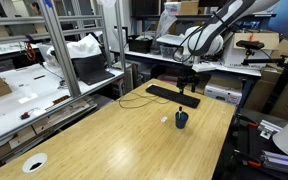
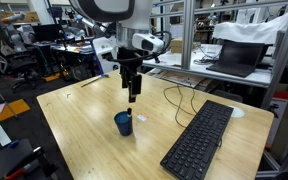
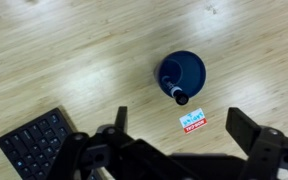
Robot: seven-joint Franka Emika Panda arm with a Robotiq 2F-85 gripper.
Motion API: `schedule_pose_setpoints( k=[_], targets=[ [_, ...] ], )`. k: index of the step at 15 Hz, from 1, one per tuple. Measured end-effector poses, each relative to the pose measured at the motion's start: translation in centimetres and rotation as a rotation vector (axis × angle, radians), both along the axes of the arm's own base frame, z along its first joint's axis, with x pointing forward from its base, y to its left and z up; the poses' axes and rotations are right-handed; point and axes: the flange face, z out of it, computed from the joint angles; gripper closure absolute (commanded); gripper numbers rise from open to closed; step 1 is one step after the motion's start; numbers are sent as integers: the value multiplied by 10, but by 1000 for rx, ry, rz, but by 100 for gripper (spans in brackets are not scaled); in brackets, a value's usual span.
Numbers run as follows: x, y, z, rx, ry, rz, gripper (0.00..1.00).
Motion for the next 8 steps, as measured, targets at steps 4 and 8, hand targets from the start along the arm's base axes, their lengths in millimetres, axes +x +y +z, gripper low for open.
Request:
schedule_pose_setpoints(
  k=[4,8],
  targets=[
    [25,16,-25,19,83,-76,0],
    [43,26,-57,30,165,-161,0]
  ],
)
